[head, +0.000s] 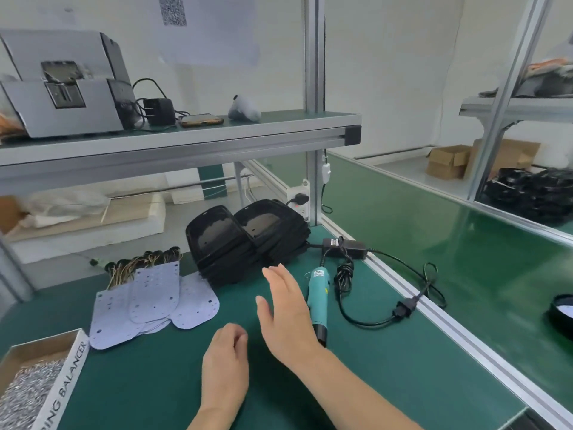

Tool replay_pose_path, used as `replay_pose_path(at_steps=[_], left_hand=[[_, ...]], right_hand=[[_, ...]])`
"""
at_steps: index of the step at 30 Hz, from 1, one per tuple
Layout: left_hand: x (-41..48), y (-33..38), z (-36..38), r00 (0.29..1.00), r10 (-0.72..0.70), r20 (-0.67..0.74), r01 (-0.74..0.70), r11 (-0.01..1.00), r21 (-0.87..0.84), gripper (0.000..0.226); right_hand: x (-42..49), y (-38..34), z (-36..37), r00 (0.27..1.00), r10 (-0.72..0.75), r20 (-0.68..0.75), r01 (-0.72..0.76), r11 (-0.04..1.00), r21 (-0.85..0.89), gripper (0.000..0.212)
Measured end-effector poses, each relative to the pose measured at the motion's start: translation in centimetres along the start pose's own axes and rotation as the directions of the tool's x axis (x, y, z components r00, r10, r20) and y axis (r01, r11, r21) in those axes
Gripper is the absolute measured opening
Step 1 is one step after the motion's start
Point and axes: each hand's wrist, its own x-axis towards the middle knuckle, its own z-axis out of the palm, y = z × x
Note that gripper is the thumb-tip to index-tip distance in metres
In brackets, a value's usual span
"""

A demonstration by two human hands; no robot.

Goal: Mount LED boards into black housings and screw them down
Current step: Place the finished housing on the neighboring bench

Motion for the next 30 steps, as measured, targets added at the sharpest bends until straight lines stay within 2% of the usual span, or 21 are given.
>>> replay_pose_path(at_steps=[5,9,11,14,19,21,24,27,30], left_hand=[[0.0,0.0,-0.1,0.994,-0.101,-0.036,0.095,0.987,-0.128,0.026],[0.0,0.0,-0.3,0.984,-0.152,-0.094,0.132,0.973,-0.187,0.021],[0.0,-0.1,-0.4,0.981,-0.158,-0.108,0.134,0.97,-0.201,0.02],[0.0,-0.1,-0.5,0.978,-0.18,-0.105,0.154,0.965,-0.213,0.019],[0.2,0.4,-1.6,0.976,-0.219,0.013,0.216,0.953,-0.21,0.017],[0.6,-0.1,-3.3,0.976,-0.219,0.014,0.218,0.96,-0.174,0.016],[2.0,-1.7,-7.4,0.971,-0.218,-0.092,0.211,0.974,-0.086,0.021],[4.6,-4.0,-11.8,0.958,-0.239,-0.157,0.256,0.962,0.099,0.029],[8.6,-6.2,-14.7,0.939,-0.282,-0.196,0.328,0.907,0.265,0.019]], right_hand=[[-0.9,-1.3,3.6,0.984,0.045,0.173,-0.055,0.997,0.056,0.047],[-1.1,-1.5,5.0,0.951,0.165,0.262,-0.196,0.976,0.096,0.041],[-1.2,-1.2,5.1,0.94,0.216,0.265,-0.246,0.966,0.083,0.037],[-1.3,-0.9,5.4,0.947,0.207,0.245,-0.229,0.971,0.066,0.031],[-1.4,-0.4,5.6,0.956,0.163,0.243,-0.177,0.983,0.037,0.022],[-1.4,-0.3,5.7,0.966,0.129,0.223,-0.137,0.99,0.021,0.027],[-1.4,-0.2,6.0,0.974,0.135,0.181,-0.142,0.989,0.029,0.029],[-1.7,-0.2,6.4,0.968,0.144,0.207,-0.15,0.989,0.011,0.026],[-2.0,0.0,6.7,0.964,0.147,0.223,-0.147,0.989,-0.017,0.024]])
